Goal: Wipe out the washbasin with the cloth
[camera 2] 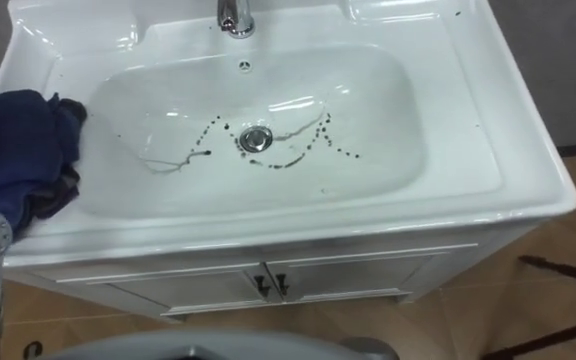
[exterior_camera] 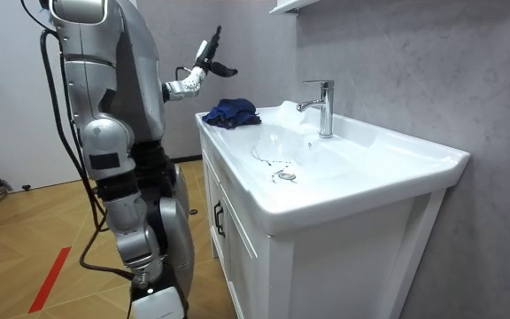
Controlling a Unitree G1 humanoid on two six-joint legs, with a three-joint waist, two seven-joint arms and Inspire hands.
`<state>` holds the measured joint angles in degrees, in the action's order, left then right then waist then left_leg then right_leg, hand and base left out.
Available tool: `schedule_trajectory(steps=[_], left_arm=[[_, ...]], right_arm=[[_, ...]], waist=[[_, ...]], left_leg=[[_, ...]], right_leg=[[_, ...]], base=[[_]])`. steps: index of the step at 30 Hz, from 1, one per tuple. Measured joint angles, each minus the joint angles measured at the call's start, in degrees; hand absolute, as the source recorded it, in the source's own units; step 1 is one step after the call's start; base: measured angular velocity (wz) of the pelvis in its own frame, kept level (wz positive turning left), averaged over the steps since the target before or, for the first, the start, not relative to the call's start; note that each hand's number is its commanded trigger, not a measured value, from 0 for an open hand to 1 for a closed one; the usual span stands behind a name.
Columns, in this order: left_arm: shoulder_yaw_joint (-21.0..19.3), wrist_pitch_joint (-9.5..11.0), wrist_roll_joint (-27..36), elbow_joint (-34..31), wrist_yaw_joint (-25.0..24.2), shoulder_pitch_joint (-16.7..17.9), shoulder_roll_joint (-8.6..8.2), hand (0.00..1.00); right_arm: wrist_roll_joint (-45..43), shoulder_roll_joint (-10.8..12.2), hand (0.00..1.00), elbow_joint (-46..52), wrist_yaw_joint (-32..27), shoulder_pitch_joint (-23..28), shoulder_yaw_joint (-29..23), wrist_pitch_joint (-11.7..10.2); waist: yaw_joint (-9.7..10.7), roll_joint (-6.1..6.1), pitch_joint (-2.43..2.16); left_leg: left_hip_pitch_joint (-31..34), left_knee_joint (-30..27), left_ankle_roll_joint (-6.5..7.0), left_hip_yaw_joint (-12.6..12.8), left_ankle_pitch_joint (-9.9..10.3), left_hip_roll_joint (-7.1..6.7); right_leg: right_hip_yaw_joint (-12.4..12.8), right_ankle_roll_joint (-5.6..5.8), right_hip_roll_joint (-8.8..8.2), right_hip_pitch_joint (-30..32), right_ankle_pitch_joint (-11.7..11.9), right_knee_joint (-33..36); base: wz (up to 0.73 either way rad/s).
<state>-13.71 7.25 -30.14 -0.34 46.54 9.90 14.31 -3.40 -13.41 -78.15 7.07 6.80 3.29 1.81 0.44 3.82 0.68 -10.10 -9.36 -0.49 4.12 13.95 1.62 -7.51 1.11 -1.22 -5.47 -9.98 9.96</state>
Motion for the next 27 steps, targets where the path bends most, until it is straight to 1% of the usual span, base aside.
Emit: schedule_trajectory(steps=[1, 2, 3, 5, 7, 12, 13, 15, 17, 18, 20, 22, 26, 27], left_arm=[[0.6, -0.6, 0.0, 1.0, 0.0, -0.3, 0.0, 0.0], [0.6, -0.8, 0.0, 1.5, 0.0, -0.3, 0.0, 0.0], [0.6, -0.9, 0.0, 1.7, 0.0, -0.4, 0.0, 0.0], [0.7, -1.1, -0.2, 2.6, 0.0, -0.9, 0.0, 0.0], [0.9, -2.0, -0.9, 3.8, 0.0, -1.1, -0.01, 0.0], [2.0, -4.2, -1.1, 8.0, -1.4, -1.6, -0.06, 0.0], [2.6, -5.1, -1.1, 8.6, -2.1, -1.6, -0.09, 0.0], [3.3, -6.2, -1.1, 9.1, -2.5, -1.6, -0.12, 0.0], [3.7, -7.7, -1.3, 9.2, -3.3, -1.6, -0.13, 0.0], [3.7, -8.0, -1.4, 9.3, -3.4, -1.6, -0.12, 0.0], [4.0, -9.1, -1.5, 9.7, -3.5, -1.6, -0.13, 0.0], [4.5, -9.9, -1.5, 10.6, -3.9, -1.6, -0.13, 0.0], [5.0, -11.1, -1.5, 12.0, -5.3, -1.6, -0.42, 0.0], [5.0, -11.1, -1.5, 12.1, -5.6, -1.6, -0.42, 0.0]], right_arm=[[-0.8, 0.0, 0.0, 0.0, 0.1, -0.1, 0.0, 0.5], [-1.6, 0.0, 0.0, 0.1, 0.1, -0.3, 0.0, 0.9], [-1.8, 0.0, 0.0, 0.1, 0.1, -0.3, 0.0, 1.0], [-2.3, 0.0, 0.0, 0.2, 0.1, -0.3, -0.1, 2.0], [-3.3, 0.1, 0.0, 0.1, 0.2, -0.2, -0.2, 2.8], [-4.2, 0.2, 0.0, 0.2, 0.8, -0.1, -0.2, 4.2], [-4.2, 0.2, 0.0, 0.2, 1.1, -0.1, -0.2, 4.6], [-4.2, 0.2, 0.0, 0.2, 1.3, -0.1, -0.2, 5.2], [-4.4, 0.2, 0.0, 0.2, 1.5, 0.0, -0.1, 6.1], [-4.4, 0.2, 0.0, 0.4, 1.6, 0.0, -0.1, 6.4], [-4.4, 0.4, 0.0, 0.5, 1.8, 0.0, -0.1, 7.2], [-4.4, 0.5, 0.0, 0.5, 1.8, 0.1, -0.1, 7.7], [-4.4, 1.3, 0.0, 0.6, 1.9, 0.1, -0.1, 8.2], [-4.4, 1.4, 0.0, 0.6, 1.9, 0.1, -0.1, 8.2]], waist=[[0.3, 0.09, -0.1], [0.6, 0.07, -0.12], [0.8, 0.04, -0.14], [1.6, -0.1, -0.15], [2.2, -0.14, -0.17], [2.5, -0.27, -0.3], [2.5, -0.32, -0.4], [2.6, -0.51, -0.46], [2.6, -0.71, -0.64], [2.6, -0.7, -0.67], [2.7, -0.78, -0.88], [2.7, -0.8, -0.96], [2.8, -0.94, -0.92], [2.8, -1.24, -0.76]], left_leg=[[0.0, 0.0, 0.0, 0.5, 0.0, 0.12], [0.1, 0.3, 0.0, 0.6, 0.0, 0.27], [0.2, 0.3, -0.01, 0.7, 0.0, 0.33], [0.3, 0.3, -0.01, 0.9, 0.0, 0.48], [-0.1, 0.3, -0.01, 1.2, 0.0, 0.57], [-0.5, 0.2, -0.01, 1.6, 0.0, 0.68], [-0.5, 0.2, -0.01, 1.6, 0.0, 0.68], [-0.4, 0.2, -0.01, 1.6, 0.0, 0.71], [-0.5, 0.3, -0.01, 1.6, 0.0, 0.75], [-0.5, 0.4, -0.01, 1.6, 0.0, 0.77], [-0.6, 0.7, -0.01, 1.6, 0.0, 0.83], [-0.7, 0.7, -0.01, 1.7, 0.0, 0.86], [-0.8, 0.7, -0.01, 2.0, 0.0, 0.88], [-0.8, 0.7, -0.01, 2.0, 0.0, 0.89]], right_leg=[[0.5, -0.05, 0.17, 0.2, 0.0, 0.1], [1.0, -0.18, 0.4, 0.5, 0.1, 0.2], [1.1, -0.21, 0.48, 0.5, 0.1, 0.3], [1.1, -0.32, 0.58, 0.8, 0.2, 0.6], [1.1, -0.38, 0.62, 1.0, 0.2, 0.7], [1.2, -0.53, 0.65, 0.8, 0.3, 0.8], [1.2, -0.54, 0.64, 0.8, 0.3, 0.8], [1.2, -0.56, 0.66, 0.8, 0.3, 0.8], [1.2, -0.58, 0.69, 0.8, 0.4, 0.8], [1.1, -0.6, 0.71, 0.8, 0.4, 0.9], [1.1, -0.66, 0.83, 0.7, 0.5, 1.0], [1.2, -0.68, 0.87, 0.7, 0.6, 1.0], [1.6, -0.7, 0.94, 0.7, 0.6, 1.1], [1.7, -0.7, 0.94, 0.7, 0.6, 1.1]], base=[[-0.2], [-0.19], [-0.15], [-0.03], [-0.04], [-0.03], [0.0], [0.0], [0.0], [0.0], [0.0], [-0.02], [-0.04], [0.0]])
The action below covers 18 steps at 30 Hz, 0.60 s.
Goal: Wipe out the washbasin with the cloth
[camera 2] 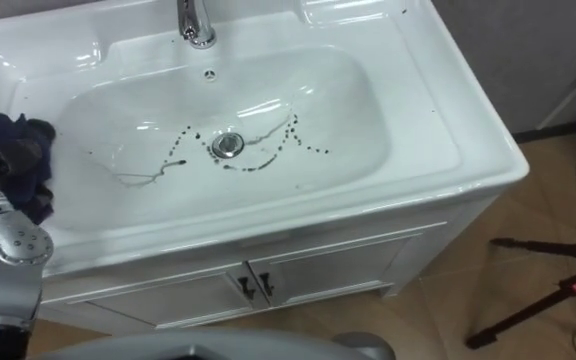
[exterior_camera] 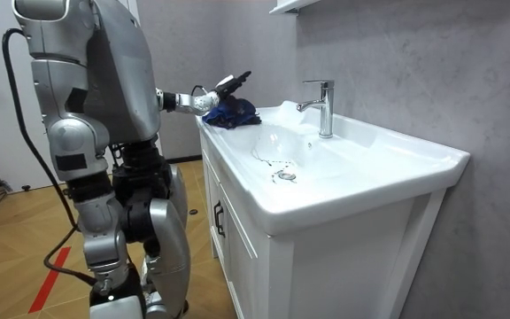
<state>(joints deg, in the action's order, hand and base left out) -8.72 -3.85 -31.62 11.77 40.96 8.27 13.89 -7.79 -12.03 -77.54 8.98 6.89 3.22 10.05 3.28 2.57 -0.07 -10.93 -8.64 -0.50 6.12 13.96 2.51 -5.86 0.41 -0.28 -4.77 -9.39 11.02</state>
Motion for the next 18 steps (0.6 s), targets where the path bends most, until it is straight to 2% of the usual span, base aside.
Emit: schedule_trajectory(steps=[3, 10, 11, 15, 18], left_arm=[[0.0, -0.3, 0.0, 1.4, -0.7, 0.0, 0.0, 0.0], [0.0, -3.2, -0.1, 3.8, -2.1, 0.0, -0.01, 0.0], [0.0, -3.3, -0.1, 3.9, -2.3, 0.0, -0.01, 0.0], [0.0, -3.4, -0.5, 6.1, -2.4, 0.0, -0.03, 0.0], [0.0, -3.6, -0.7, 7.5, -2.3, 0.0, -0.3, 0.0]], right_arm=[[0.0, 0.2, 0.0, 0.3, 0.4, -0.1, -0.1, 0.1], [0.0, 0.2, 0.0, 2.0, 0.8, -1.2, 0.1, 1.0], [0.0, 0.2, 0.0, 2.1, 1.0, -1.3, 0.1, 1.2], [0.0, 0.2, 0.0, 2.2, 1.2, -1.3, 0.1, 1.3], [0.0, 0.2, 0.0, 2.2, 1.1, -1.2, 0.1, 1.3]], waist=[[0.1, -0.03, 0.03], [-0.3, -0.15, -0.18], [-0.3, 0.0, -0.28], [-0.5, -0.07, -0.16], [-0.4, 0.16, -0.26]], left_leg=[[0.0, 0.2, 0.0, 0.2, 0.0, 0.01], [0.3, 0.4, -0.01, 1.1, 0.0, 0.22], [0.3, 0.5, -0.01, 1.2, 0.0, 0.23], [0.3, 0.5, -0.01, 1.4, 0.0, 0.24], [0.3, 0.5, -0.01, 1.5, 0.0, 0.26]], right_leg=[[0.2, 0.01, 0.02, 0.2, 0.0, 0.3], [1.1, -0.11, 0.35, 1.4, 0.0, 0.7], [1.2, -0.12, 0.37, 1.5, 0.1, 0.7], [1.2, -0.12, 0.38, 1.4, 0.1, 0.7], [1.4, -0.12, 0.44, 1.4, 0.1, 0.7]], base=[[-0.04], [-0.07], [0.0], [-0.01], [-0.01]])
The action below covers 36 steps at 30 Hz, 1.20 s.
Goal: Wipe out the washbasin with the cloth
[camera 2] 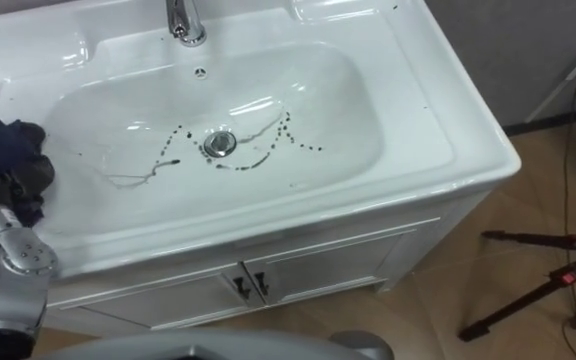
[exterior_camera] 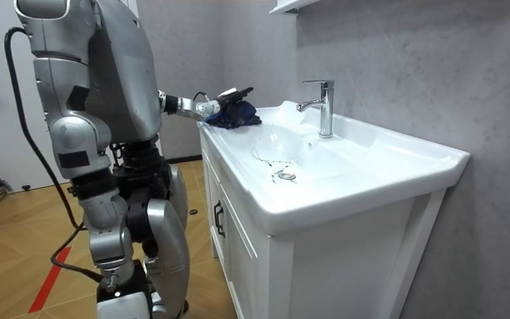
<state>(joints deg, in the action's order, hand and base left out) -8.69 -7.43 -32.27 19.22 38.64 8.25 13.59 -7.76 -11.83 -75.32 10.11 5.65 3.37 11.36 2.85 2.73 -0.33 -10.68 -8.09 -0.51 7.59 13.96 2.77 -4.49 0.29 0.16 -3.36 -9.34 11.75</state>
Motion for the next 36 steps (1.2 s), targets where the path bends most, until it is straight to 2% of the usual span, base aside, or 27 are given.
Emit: schedule_trajectory(steps=[2, 7, 12, 13, 14, 15, 17, 20, 22, 27, 32, 36], left_arm=[[0.0, -0.1, 0.0, 0.6, 0.0, 0.0, -0.22, 0.0], [0.0, -0.3, 0.0, 1.4, 0.0, 0.0, -0.25, 0.0], [0.5, -0.3, 0.1, 3.1, -0.6, -0.2, -0.51, 0.0], [0.7, -0.4, 0.1, 3.3, -1.0, -0.2, -0.58, 0.04], [0.7, -0.7, 0.1, 3.3, -1.7, -0.2, -0.7, 0.09], [0.7, -0.8, 0.1, 3.3, -2.0, -0.2, -0.74, 0.25], [0.7, -1.1, 0.1, 3.5, -2.9, -0.2, -0.77, 0.45], [0.8, -1.3, 0.2, 3.8, -3.6, -0.2, -0.78, 0.67], [0.7, -1.4, 0.2, 3.9, -4.4, -0.3, -0.78, 1.0], [0.1, -1.7, 0.1, 5.2, -5.4, -1.9, -0.57, 1.0], [-0.8, -1.7, 0.1, 8.9, -5.5, -3.9, 1.04, 1.0], [-1.9, -1.8, 0.1, 10.1, -5.6, -4.8, 1.1, 1.0]], right_arm=[[-0.1, 0.0, 0.0, 0.1, 0.0, 0.0, 0.0, 0.0], [-0.8, 0.0, 0.0, 0.2, 0.0, 0.0, 0.0, 0.3], [-1.6, -0.1, 0.0, 0.3, 0.0, 0.0, 0.0, 0.8], [-1.6, -0.2, 0.0, 0.4, 0.0, 0.0, 0.0, 0.7], [-1.5, -0.3, 0.0, 0.7, 0.1, 0.0, 0.0, 0.7], [-1.5, -0.3, 0.0, 0.9, 0.1, 0.0, 0.0, 0.7], [-1.7, -0.7, 0.0, 2.1, 0.2, 0.0, -0.1, 0.7], [-1.8, -0.7, 0.0, 2.6, 0.2, -0.1, -0.1, 0.8], [-1.9, -0.7, 0.0, 3.1, 0.5, 0.0, -0.1, 1.2], [-2.0, -0.7, 0.0, 4.5, 0.7, 0.3, -0.1, 2.4], [-2.1, -0.7, 0.0, 4.5, 1.3, 0.7, -0.1, 3.4], [-2.1, -0.7, 0.0, 4.4, 1.3, 0.9, -0.1, 3.8]], waist=[[0.1, -0.1, 0.21], [0.4, 0.11, 0.28], [0.3, 0.56, -0.01], [0.1, 0.77, -0.15], [0.1, 0.95, -0.26], [0.1, 1.05, -0.29], [0.2, 1.49, -0.29], [0.1, 1.61, -0.28], [-0.2, 1.61, -0.28], [-0.2, 1.5, -0.28], [-0.4, 1.39, -0.32], [-0.3, 1.38, -0.33]], left_leg=[[0.0, 0.1, 0.0, 0.2, 0.0, 0.01], [0.0, 0.5, 0.0, 0.3, 0.0, 0.0], [0.2, 0.6, 0.0, 0.5, 0.0, 0.0], [0.2, 0.6, 0.0, 0.5, 0.0, 0.0], [0.2, 0.6, 0.0, 0.5, 0.0, 0.0], [0.2, 0.6, 0.0, 0.6, 0.0, 0.0], [0.2, 0.6, 0.0, 0.7, 0.0, -0.01], [0.1, 0.4, 0.0, 0.7, 0.0, -0.02], [0.2, 0.4, 0.0, 1.2, 0.0, -0.02], [0.0, 0.2, 0.01, 1.8, 0.0, -0.18], [-0.5, 0.3, 0.03, 2.6, 0.0, -0.23], [-0.7, 0.5, 0.03, 2.7, 0.0, -0.23]], right_leg=[[0.2, 0.0, 0.06, 0.2, 0.0, 0.0], [0.4, 0.0, 0.16, 0.5, 0.0, 0.0], [0.6, 0.0, 0.18, 0.6, 0.0, 0.1], [0.6, 0.0, 0.18, 0.6, 0.0, 0.0], [0.7, 0.01, 0.18, 0.6, 0.0, 0.0], [0.7, 0.01, 0.18, 0.6, 0.0, 0.0], [0.7, 0.01, 0.15, 0.6, 0.0, 0.0], [0.8, 0.02, 0.15, 0.8, 0.0, 0.0], [1.3, 0.0, 0.17, 1.4, 0.0, 0.4], [1.9, 0.05, 0.06, 1.7, -0.2, 1.1], [2.6, 0.02, 0.16, 2.1, -0.5, 2.2], [2.7, 0.01, 0.19, 2.1, -0.5, 2.4]], base=[[-0.04], [0.0], [0.0], [0.0], [0.0], [0.0], [0.0], [0.0], [-0.1], [-0.07], [-0.08], [-0.01]])
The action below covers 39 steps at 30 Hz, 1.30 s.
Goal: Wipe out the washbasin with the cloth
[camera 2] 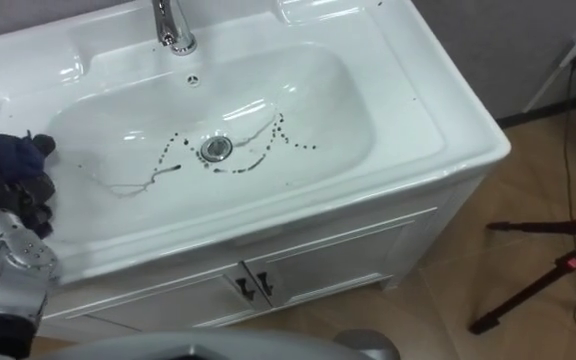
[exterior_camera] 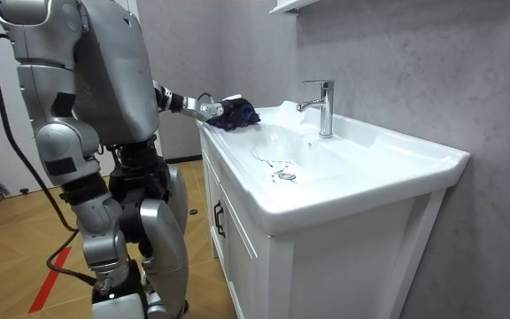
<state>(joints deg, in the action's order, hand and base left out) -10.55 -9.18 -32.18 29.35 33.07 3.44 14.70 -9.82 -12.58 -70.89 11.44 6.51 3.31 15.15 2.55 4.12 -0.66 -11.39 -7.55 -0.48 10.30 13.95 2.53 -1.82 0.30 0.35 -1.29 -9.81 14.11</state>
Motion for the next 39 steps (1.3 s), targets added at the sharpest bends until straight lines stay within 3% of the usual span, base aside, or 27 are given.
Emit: schedule_trajectory(steps=[19, 28, 32, 34, 35, 39], left_arm=[[0.0, 0.0, 0.0, -0.1, -0.1, -0.4, -0.09, 1.0], [0.6, -2.2, -0.2, -2.5, 0.1, -0.2, -0.37, 1.0], [0.6, -4.3, -0.2, -7.5, -0.4, 0.5, -1.08, 1.0], [0.7, -4.3, -0.9, -10.7, -0.3, 0.6, -2.1, 1.0], [1.0, -4.2, -1.4, -12.2, 0.0, 0.6, -2.41, 1.0], [3.0, -4.0, -1.4, -14.4, 0.3, 0.6, -2.41, 1.0]], right_arm=[[-0.1, 0.0, 0.0, 0.1, 0.0, -0.1, 0.0, 1.1], [0.3, 0.0, 0.0, 0.1, -1.5, -0.3, 1.6, 1.0], [0.2, 0.4, 0.0, 0.5, -1.3, -0.3, 2.1, 0.2], [0.3, 0.6, 0.0, 0.6, -1.3, -0.2, 2.1, -0.8], [0.3, 0.8, 0.0, 0.6, -1.4, -0.2, 2.0, -1.5], [0.4, 0.7, 0.0, 0.7, -2.2, -0.1, 1.7, -2.9]], waist=[[0.0, -0.08, -0.18], [0.1, -0.19, -0.21], [0.2, -0.93, -0.15], [0.2, -1.4, -0.13], [0.2, -1.63, 0.13], [0.4, -1.93, 0.33]], left_leg=[[-0.4, 0.0, 0.0, 0.1, 0.0, 0.06], [-0.1, -0.1, 0.0, -0.2, 0.0, 0.06], [-0.1, -0.2, 0.0, -0.4, 0.0, 0.06], [0.0, -0.4, 0.0, -1.0, 0.0, 0.05], [0.0, -0.4, 0.0, -1.1, 0.0, 0.07], [0.1, -0.3, 0.0, -1.3, 0.0, 0.11]], right_leg=[[0.0, 0.0, 0.06, -0.7, 0.0, -0.2], [-0.1, 0.0, 0.01, -0.7, 0.0, 0.1], [-0.4, 0.0, -0.11, -0.8, 0.0, 0.1], [-0.9, 0.0, -0.23, -0.8, 0.0, -0.2], [-1.0, 0.0, -0.23, -0.9, 0.0, -0.3], [-1.4, -0.03, -0.25, -1.4, 0.0, -0.6]], base=[[0.0], [0.0], [0.02], [0.12], [0.09], [0.04]])
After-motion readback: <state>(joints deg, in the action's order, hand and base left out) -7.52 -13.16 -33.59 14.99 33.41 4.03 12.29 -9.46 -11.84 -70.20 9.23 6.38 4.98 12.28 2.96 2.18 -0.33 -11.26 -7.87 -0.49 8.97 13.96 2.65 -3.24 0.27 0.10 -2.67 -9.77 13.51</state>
